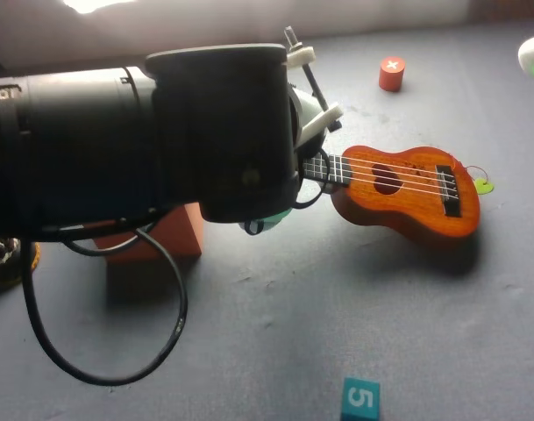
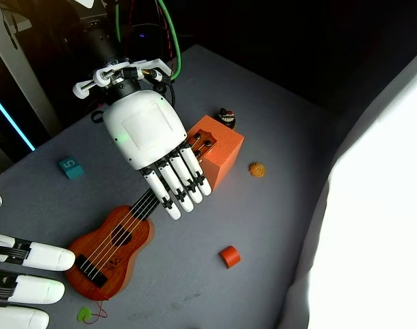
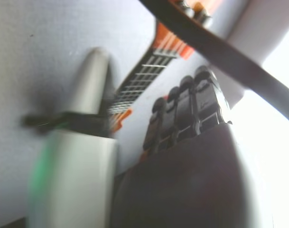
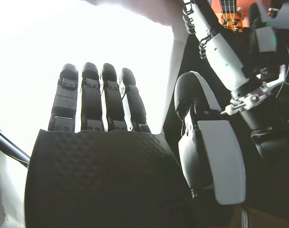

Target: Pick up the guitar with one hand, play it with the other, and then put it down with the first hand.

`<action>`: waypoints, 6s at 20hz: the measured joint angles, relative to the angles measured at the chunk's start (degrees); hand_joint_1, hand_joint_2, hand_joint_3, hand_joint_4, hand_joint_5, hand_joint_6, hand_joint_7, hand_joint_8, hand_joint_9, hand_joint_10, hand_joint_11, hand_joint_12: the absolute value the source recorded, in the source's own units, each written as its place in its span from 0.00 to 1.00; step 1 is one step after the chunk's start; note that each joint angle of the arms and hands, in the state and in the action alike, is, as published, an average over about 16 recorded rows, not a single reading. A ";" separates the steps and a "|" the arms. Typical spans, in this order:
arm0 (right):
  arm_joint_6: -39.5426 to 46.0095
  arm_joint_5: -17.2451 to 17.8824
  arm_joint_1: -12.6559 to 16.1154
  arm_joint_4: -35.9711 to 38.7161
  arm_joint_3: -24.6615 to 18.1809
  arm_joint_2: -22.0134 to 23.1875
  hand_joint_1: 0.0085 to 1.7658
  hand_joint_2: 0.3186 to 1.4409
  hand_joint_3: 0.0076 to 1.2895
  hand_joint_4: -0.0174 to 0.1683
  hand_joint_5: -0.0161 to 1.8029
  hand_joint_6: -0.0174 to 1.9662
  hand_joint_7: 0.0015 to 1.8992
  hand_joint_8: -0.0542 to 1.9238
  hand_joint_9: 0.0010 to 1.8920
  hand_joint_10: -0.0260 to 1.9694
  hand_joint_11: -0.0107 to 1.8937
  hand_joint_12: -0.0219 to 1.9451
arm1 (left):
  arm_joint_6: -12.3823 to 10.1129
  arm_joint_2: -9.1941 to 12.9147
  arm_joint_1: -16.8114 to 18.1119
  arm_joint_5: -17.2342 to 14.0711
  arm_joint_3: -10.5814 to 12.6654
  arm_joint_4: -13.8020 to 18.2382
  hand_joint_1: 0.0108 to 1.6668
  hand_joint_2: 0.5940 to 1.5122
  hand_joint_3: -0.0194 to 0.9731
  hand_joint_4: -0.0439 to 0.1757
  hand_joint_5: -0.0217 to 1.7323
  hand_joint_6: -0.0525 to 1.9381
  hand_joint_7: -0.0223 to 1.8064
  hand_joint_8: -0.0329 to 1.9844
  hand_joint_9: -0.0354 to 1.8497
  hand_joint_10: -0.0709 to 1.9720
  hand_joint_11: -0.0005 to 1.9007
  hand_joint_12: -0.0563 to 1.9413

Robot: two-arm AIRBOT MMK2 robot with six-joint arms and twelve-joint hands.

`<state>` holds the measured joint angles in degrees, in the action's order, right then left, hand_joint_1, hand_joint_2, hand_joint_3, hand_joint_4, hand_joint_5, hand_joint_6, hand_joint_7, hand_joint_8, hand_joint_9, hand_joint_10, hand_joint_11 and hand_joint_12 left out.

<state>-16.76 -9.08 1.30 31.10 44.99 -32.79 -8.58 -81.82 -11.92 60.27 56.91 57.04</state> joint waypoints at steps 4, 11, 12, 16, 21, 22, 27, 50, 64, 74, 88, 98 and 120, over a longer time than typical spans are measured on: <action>0.00 0.00 0.00 0.00 0.00 -0.03 0.22 0.92 0.01 0.09 0.09 0.03 0.07 0.03 0.04 0.02 0.02 0.01 | -1.45 -1.16 -1.00 0.30 0.52 1.33 0.86 0.51 0.02 0.22 0.02 0.02 0.02 0.01 0.03 0.04 0.01 0.03; 0.01 0.00 0.00 0.00 0.00 -0.09 0.23 0.92 0.01 0.09 0.09 0.03 0.06 0.03 0.04 0.02 0.02 0.01 | -3.67 -4.08 -2.84 -0.37 3.58 4.26 0.81 0.47 0.02 0.21 0.02 0.02 0.02 0.01 0.03 0.04 0.01 0.03; 0.01 0.00 0.00 0.00 0.00 -0.09 0.23 0.92 0.01 0.09 0.08 0.03 0.06 0.03 0.04 0.02 0.02 0.01 | -3.99 -4.48 -3.12 -0.64 4.17 4.75 0.80 0.46 0.02 0.21 0.02 0.02 0.02 0.01 0.03 0.04 0.01 0.03; 0.01 0.00 0.00 0.00 0.00 -0.10 0.24 0.92 0.01 0.09 0.08 0.03 0.05 0.03 0.03 0.02 0.02 0.01 | -5.02 -5.79 -4.22 -1.79 6.72 6.68 0.75 0.43 0.02 0.21 0.02 0.02 0.02 0.01 0.03 0.04 0.01 0.03; 0.01 0.00 0.00 0.00 0.00 -0.13 0.24 0.92 0.01 0.09 0.07 0.03 0.04 0.03 0.03 0.02 0.02 0.01 | -5.82 -6.86 -5.53 -3.41 9.93 8.67 0.70 0.38 0.02 0.21 0.02 0.02 0.02 0.01 0.03 0.04 0.01 0.03; 0.01 0.00 0.00 0.00 -0.01 -0.14 0.24 0.92 0.01 0.09 0.07 0.03 0.04 0.03 0.03 0.02 0.02 0.01 | -5.92 -6.99 -5.78 -3.73 10.49 9.00 0.69 0.37 0.02 0.21 0.02 0.02 0.02 0.01 0.03 0.04 0.01 0.03; 0.01 0.02 0.00 0.00 -0.01 -0.17 0.24 0.92 0.01 0.09 0.07 0.03 0.04 0.03 0.02 0.02 0.02 0.01 | -6.33 -7.29 -6.90 -4.96 12.64 10.31 0.67 0.35 0.02 0.21 0.02 0.02 0.02 0.01 0.03 0.04 0.01 0.03; 0.01 0.11 0.00 -0.01 -0.01 -0.20 0.25 0.93 0.01 0.09 0.07 0.03 0.04 0.03 0.03 0.02 0.02 0.01 | -6.70 -7.05 -9.68 -7.42 13.14 11.41 0.64 0.39 0.02 0.21 0.04 0.02 0.04 0.01 0.04 0.05 0.01 0.07; 0.02 0.12 0.00 -0.01 -0.01 -0.20 0.25 0.93 0.01 0.09 0.05 0.03 0.04 0.03 0.02 0.02 0.02 0.01 | -6.73 -6.89 -9.82 -8.19 12.93 11.62 0.68 0.43 0.03 0.20 0.46 0.74 0.46 0.75 0.45 0.82 0.40 0.88; 0.01 0.24 0.00 0.00 0.00 -0.20 0.26 0.92 0.01 0.09 0.06 0.03 0.03 0.03 0.02 0.02 0.02 0.01 | -6.67 -6.11 -9.33 -10.21 12.63 11.32 0.80 0.50 0.03 0.22 0.78 1.00 0.77 0.98 0.80 0.98 0.79 0.98; -6.21 4.06 -3.00 0.10 0.11 0.39 0.26 0.93 0.01 0.09 0.06 0.03 0.03 0.03 0.03 0.02 0.02 0.01 | -5.02 1.78 -3.83 -15.62 5.37 3.35 0.91 0.52 0.02 0.20 0.77 0.98 0.75 1.00 0.79 1.00 0.79 0.98; -9.51 14.04 -11.30 5.30 0.84 0.00 0.26 0.93 0.01 0.11 0.07 0.03 0.04 0.03 0.03 0.02 0.02 0.01 | -1.05 8.02 0.67 -18.81 0.37 -3.04 0.92 0.52 0.02 0.19 0.76 0.98 0.74 1.00 0.78 0.99 0.78 0.98; 16.86 34.19 -20.15 32.97 5.33 -1.76 0.24 0.93 0.01 0.11 0.10 0.03 0.04 0.03 0.03 0.02 0.02 0.01 | 2.42 10.55 3.22 -20.92 -2.02 -5.19 0.92 0.52 0.02 0.18 0.76 0.98 0.74 1.00 0.77 0.98 0.77 0.98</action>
<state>0.10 25.11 -18.85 64.07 50.31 -34.55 -6.17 -71.26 -8.70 39.35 54.88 51.85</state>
